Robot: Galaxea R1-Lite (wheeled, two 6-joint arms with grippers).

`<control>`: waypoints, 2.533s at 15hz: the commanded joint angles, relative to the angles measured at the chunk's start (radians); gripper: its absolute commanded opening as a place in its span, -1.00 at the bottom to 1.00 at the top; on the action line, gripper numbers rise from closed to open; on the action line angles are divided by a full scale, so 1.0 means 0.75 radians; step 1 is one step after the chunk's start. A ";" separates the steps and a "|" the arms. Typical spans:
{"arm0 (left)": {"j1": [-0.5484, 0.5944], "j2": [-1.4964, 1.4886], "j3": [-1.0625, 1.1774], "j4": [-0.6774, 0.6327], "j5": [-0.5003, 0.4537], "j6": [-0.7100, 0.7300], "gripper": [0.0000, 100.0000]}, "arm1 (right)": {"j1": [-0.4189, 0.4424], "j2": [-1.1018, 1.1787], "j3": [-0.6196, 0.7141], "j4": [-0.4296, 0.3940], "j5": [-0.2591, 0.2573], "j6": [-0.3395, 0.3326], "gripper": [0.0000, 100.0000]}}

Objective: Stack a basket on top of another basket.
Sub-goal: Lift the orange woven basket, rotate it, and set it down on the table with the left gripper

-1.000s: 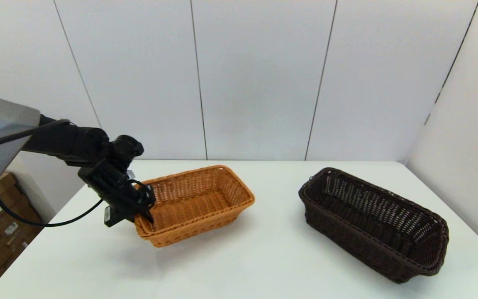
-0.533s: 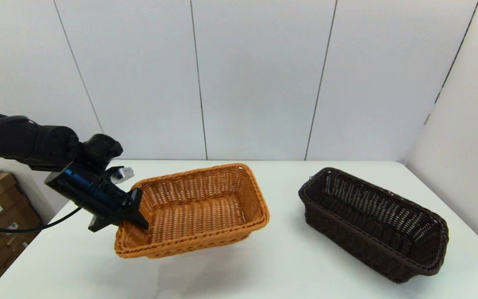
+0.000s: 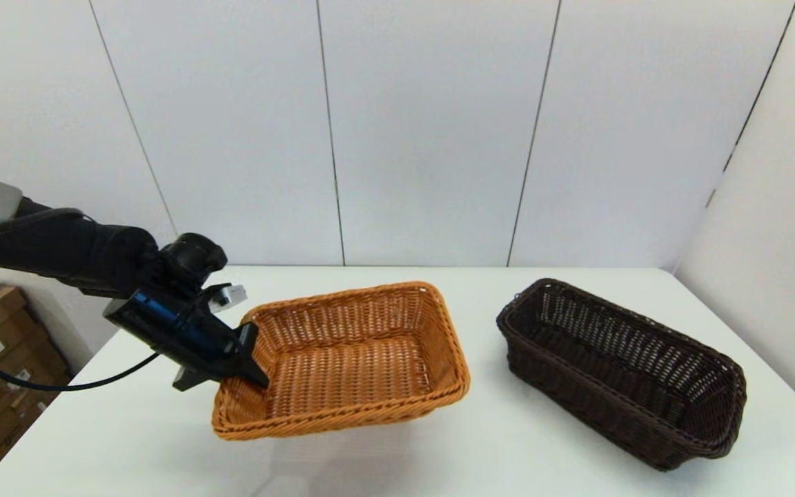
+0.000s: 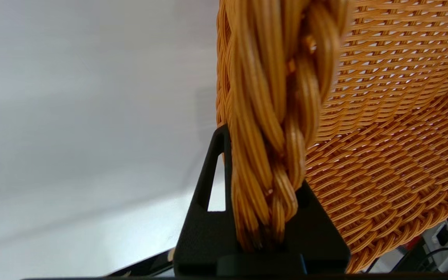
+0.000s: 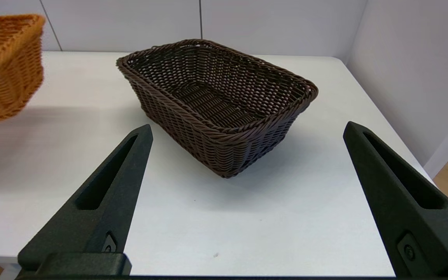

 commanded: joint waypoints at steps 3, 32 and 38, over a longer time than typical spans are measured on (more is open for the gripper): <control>-0.141 0.084 -0.082 -0.024 -0.002 0.000 -1.00 | 0.000 0.000 0.002 0.000 0.001 -0.001 1.00; -0.274 0.450 -0.681 0.422 0.096 -0.106 -1.00 | 0.000 0.000 0.000 0.000 0.001 -0.001 1.00; -0.274 0.428 -0.669 0.422 0.096 -0.108 1.00 | 0.000 0.000 0.000 0.000 0.001 -0.001 1.00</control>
